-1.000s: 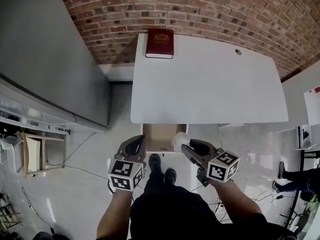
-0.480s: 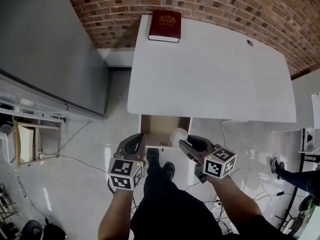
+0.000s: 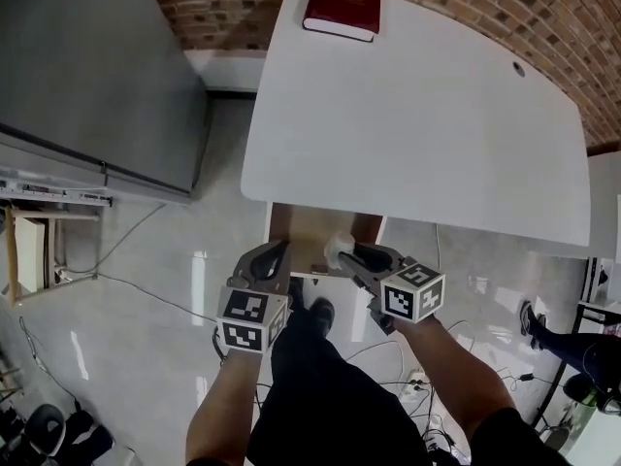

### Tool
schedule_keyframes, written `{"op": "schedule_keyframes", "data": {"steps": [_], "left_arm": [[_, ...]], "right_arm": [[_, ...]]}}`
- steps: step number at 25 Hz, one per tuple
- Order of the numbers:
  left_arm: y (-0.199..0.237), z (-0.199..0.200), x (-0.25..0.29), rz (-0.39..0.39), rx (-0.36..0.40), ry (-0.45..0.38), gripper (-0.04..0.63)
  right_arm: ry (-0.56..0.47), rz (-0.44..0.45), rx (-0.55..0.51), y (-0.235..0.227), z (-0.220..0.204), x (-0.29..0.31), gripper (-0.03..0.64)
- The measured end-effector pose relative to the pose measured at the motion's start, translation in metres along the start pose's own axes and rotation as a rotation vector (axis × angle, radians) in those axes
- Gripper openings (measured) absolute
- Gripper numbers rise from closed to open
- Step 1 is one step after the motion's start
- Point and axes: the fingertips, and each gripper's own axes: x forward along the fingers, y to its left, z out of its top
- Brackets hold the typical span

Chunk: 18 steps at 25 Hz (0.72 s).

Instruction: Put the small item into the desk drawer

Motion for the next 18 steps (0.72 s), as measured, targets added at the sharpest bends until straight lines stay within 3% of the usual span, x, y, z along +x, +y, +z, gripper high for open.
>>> {"op": "schedule_keyframes", "data": {"steps": [8, 18], "left_arm": [[0.016, -0.032, 0.035, 0.012, -0.04, 0.049, 0.009], [0.021, -0.055, 0.052, 0.008, -0.072, 0.104, 0.009]], "right_arm": [[0.113, -0.052, -0.005, -0.054, -0.035, 0.058, 0.133], [0.202, -0.163, -0.079, -0.109, -0.037, 0.099, 0.133]]}}
